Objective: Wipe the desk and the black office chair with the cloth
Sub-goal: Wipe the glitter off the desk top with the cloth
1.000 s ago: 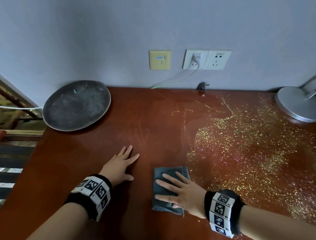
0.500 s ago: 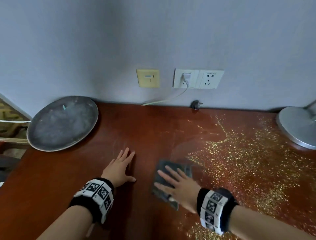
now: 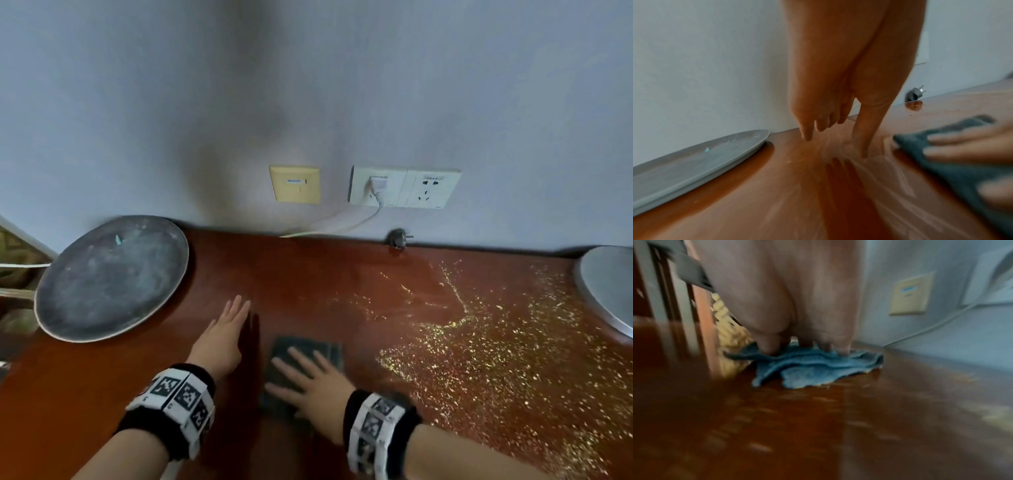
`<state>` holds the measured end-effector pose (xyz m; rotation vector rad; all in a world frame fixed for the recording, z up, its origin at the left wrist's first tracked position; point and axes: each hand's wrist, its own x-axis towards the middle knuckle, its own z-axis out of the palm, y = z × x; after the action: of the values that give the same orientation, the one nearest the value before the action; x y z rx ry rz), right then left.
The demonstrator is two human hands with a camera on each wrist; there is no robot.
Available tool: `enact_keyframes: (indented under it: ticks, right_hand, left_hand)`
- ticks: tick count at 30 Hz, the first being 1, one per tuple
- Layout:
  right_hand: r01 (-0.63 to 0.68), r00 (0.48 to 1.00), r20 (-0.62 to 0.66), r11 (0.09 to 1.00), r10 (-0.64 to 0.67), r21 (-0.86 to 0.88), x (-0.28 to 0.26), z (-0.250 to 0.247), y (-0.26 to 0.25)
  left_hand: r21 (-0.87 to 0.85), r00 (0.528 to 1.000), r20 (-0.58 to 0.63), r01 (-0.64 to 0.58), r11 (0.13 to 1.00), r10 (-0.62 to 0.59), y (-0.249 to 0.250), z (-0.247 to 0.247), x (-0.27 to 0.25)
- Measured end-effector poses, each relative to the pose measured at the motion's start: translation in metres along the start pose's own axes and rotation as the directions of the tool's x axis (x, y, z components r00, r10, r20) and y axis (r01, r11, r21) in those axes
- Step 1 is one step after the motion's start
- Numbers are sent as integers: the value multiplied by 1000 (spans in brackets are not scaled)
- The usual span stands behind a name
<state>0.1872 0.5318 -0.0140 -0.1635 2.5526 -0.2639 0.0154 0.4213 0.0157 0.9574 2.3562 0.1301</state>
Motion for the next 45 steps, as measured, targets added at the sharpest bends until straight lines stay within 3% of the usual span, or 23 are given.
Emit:
enact_keyframes:
  ticks: [2, 4, 7, 9, 11, 14, 16, 18, 21, 23, 25, 28, 30, 32, 37, 40, 41, 42, 45]
  right_hand:
    - [26, 999, 43, 1000, -26, 8, 17, -6, -4]
    - [-133, 991, -13, 990, 133, 46, 28, -18, 29]
    - [-448, 883, -40, 865, 467, 226, 14, -32, 101]
    - [-529, 833, -26, 811, 552, 249, 3, -34, 120]
    - [-489, 864, -18, 847, 504, 209, 10, -38, 101]
    - [-267, 963, 3, 957, 268, 111, 31, -34, 51]
    - [-236, 971, 4, 965, 237, 116, 31, -31, 54]
    - [-372, 920, -54, 908, 389, 194, 14, -27, 90]
    - [-630, 741, -18, 705, 671, 325, -22, -23, 150]
    - [-702, 667, 31, 614, 744, 360, -30, -23, 164]
    - [-674, 698, 45, 634, 715, 379, -16, -28, 152]
    - [-497, 851, -20, 818, 524, 291, 10, -33, 120]
    - [-446, 882, -30, 854, 470, 269, 9, -33, 129]
    - [-501, 846, -36, 816, 532, 288, -13, -29, 158]
    - [-729, 652, 83, 592, 754, 344, -92, -6, 232]
    - [-766, 594, 101, 524, 798, 372, -102, -4, 241]
    - [-760, 608, 90, 545, 789, 354, -94, -7, 231]
    - [-730, 655, 76, 602, 752, 323, -82, -10, 215]
    - [-488, 865, 16, 835, 501, 255, -41, -20, 156]
  left_hand:
    - [-12, 1000, -10, -17, 1000, 17, 3, -2, 9]
    - [-11, 999, -15, -33, 999, 33, 2, -4, 18]
    - [-19, 999, 2, -49, 999, 49, 2, -6, 28]
    - [-29, 998, 9, -55, 998, 56, 5, -4, 31]
    - [-20, 998, 6, -59, 998, 59, 8, 0, 35]
    - [-15, 998, -4, -64, 998, 64, 18, 2, 46]
    - [-29, 997, -18, -82, 996, 82, 25, 0, 53]
    - [-37, 993, -31, -114, 993, 113, 33, -2, 60]
    - [-28, 985, 1, -173, 984, 173, 47, 3, 65]
    - [0, 978, 49, -202, 979, 201, 58, 10, 66]
    - [49, 975, 78, -211, 976, 207, 68, 17, 68]
    - [108, 974, 75, -222, 969, 214, 80, 21, 73]
    - [120, 974, 89, -217, 969, 208, 83, 19, 76]
    - [103, 973, 113, -211, 972, 199, 83, 17, 78]
    - [93, 974, 125, -202, 975, 190, 85, 15, 76]
    - [108, 976, 131, -191, 976, 176, 88, 14, 77]
    - [112, 976, 132, -189, 976, 173, 89, 14, 77]
    - [115, 976, 134, -187, 976, 171, 89, 15, 78]
    - [115, 977, 133, -181, 977, 166, 90, 15, 80]
